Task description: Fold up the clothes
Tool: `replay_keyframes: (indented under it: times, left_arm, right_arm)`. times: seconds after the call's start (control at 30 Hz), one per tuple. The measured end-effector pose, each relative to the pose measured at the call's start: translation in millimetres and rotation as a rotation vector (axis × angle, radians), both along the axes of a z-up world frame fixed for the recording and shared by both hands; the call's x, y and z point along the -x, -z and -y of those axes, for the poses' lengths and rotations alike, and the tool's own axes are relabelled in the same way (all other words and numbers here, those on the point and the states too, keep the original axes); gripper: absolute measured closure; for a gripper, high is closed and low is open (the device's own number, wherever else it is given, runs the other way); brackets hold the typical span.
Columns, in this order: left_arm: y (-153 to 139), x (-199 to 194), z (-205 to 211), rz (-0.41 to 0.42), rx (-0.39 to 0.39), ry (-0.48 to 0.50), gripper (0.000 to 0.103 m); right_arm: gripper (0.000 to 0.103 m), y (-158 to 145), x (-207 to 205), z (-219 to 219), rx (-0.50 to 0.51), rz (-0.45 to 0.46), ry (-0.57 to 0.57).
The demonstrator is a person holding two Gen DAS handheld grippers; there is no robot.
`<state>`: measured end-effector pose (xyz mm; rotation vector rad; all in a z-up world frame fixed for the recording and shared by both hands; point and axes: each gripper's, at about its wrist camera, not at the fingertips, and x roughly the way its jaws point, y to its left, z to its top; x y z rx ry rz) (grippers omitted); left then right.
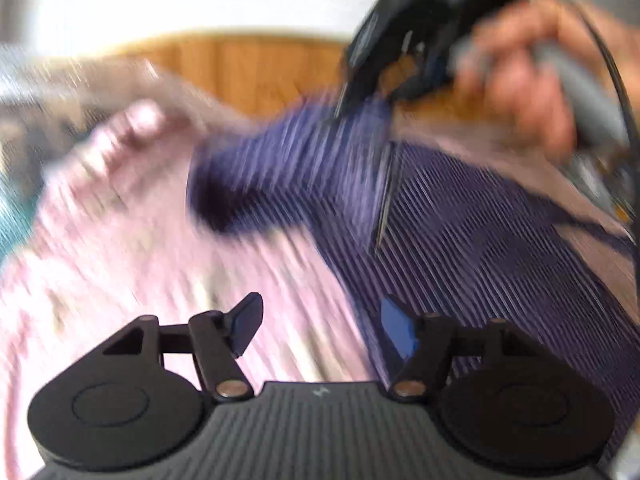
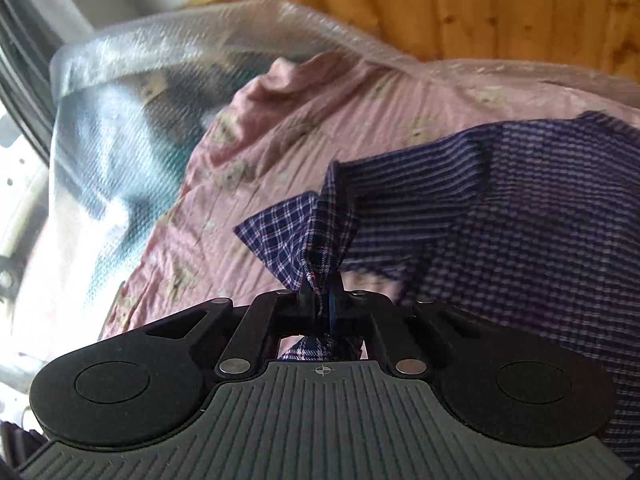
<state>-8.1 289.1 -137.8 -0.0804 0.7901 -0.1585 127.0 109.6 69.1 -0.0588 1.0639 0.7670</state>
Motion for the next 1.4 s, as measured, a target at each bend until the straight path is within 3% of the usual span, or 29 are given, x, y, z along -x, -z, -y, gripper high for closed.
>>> replay_keyframes:
  times: [0.13,0.23,0.3,0.4,0.47,0.57,0.77,0.9,1.1,1.2,1.3,1.37,1.4]
  left_arm:
    - [32.7,25.2,31.0,-0.163,-0.007,0.069,0.040]
    - [46.9,44.0,50.4,-0.228,-0.054,0.021,0.042]
    - [48.6,50.3,59.4,-0.228,-0.088,-0.034,0.042]
    - [47.3,49.6,66.0,-0.240,-0.092,-0.131,0.070]
    - [43.7,48.1,68.8,-0.246,-0.102,-0.200,0.098]
    - [32.7,47.7,78.9,-0.254,-0.114,-0.275,0.101]
    - [-2.5,48.1,127.2,-0.205,-0.285,-0.255,0.101]
    - [2.0,48.6,157.6,-0.234,-0.331,-0.183,0.101]
    - [28.9,45.9,187.2,-0.319,-0.377,-0.105,0.096]
    - [36.3,59.2,186.0,-0.364,-0.347,-0.113,0.089]
    - [30.5,77.2,177.3,-0.377,-0.285,-0.134,0.083]
    - [19.6,91.3,166.7,-0.354,-0.219,-0.161,0.071]
    - [11.8,98.0,159.8,-0.331,-0.179,-0.183,0.069]
  right_arm:
    - [0.100,-28.6,-46.1,93.9,0.004,0.059,0.141]
    - [0.100,-41.0,-78.6,170.4,0.016,0.090,0.242]
    - [0.100,-31.5,-96.2,212.8,0.025,0.061,0.292]
    - [0.100,-12.6,-111.6,258.1,0.005,-0.001,0.321]
    - [0.100,-11.0,-114.5,275.0,-0.040,-0.015,0.323]
    - [0.100,-8.4,-118.7,300.4,-0.107,-0.036,0.326]
    - [0.100,-3.3,-127.2,351.0,-0.241,-0.078,0.331]
    - [0.100,4.7,-135.2,389.1,-0.306,-0.109,0.356]
    - [0.100,57.4,-155.6,427.0,-0.228,-0.169,0.410]
    - [0.099,81.7,-160.1,427.9,-0.146,-0.162,0.418]
    - [0.081,88.1,-156.8,424.3,0.003,-0.073,0.458]
    - [0.056,89.2,-153.4,421.8,0.114,0.001,0.490]
    - [0.052,89.8,-151.6,420.5,0.170,0.038,0.505]
